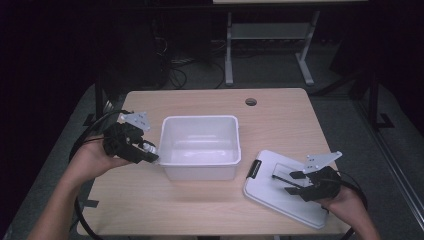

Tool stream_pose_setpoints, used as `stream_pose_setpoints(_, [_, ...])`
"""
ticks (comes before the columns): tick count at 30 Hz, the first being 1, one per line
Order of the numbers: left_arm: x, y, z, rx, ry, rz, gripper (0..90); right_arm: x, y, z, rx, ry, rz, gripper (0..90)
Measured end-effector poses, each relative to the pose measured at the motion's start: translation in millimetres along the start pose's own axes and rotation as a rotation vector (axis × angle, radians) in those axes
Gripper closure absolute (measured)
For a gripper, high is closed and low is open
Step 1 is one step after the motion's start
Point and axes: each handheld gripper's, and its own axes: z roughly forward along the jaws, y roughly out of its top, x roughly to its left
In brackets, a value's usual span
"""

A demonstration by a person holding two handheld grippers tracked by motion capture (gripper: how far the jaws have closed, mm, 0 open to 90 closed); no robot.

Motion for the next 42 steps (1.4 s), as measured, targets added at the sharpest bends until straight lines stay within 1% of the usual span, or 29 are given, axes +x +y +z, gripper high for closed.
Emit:
stream_pose_setpoints(5, [3.2, 5.2, 0.7, 0.006, 0.004, 0.006, 59.7, -0.4, -0.1, 0.1, -0.001, 0.001, 0.001, 44.7])
stream_pose_setpoints(9, [5.8, 7.9, 2.5, 0.002, 0.004, 0.003, 59.7, -0.8, -0.3, -0.4, 0.0, 0.002, -0.002, 44.7])
stream_pose_setpoints(18, [13.1, 11.0, 8.0, -0.002, 0.001, -0.001, 59.7, -1.6, -1.0, -1.8, 0.001, -0.004, -0.003, 44.7])
stream_pose_setpoints(25, [17.3, 12.7, 14.5, -0.004, -0.002, -0.003, 59.7, -1.2, 1.3, -1.5, 0.002, 0.002, 0.0, 44.7])
stream_pose_setpoints(28, [18.6, 13.0, 17.3, -0.008, -0.001, -0.003, 59.7, -1.9, 1.9, -1.3, 0.004, -0.003, -0.009, 44.8])
stream_pose_setpoints(42, [20.1, 17.6, 25.8, 0.002, -0.002, 0.002, 59.7, -2.1, 1.8, 0.6, 0.004, 0.001, -0.012, 44.9])
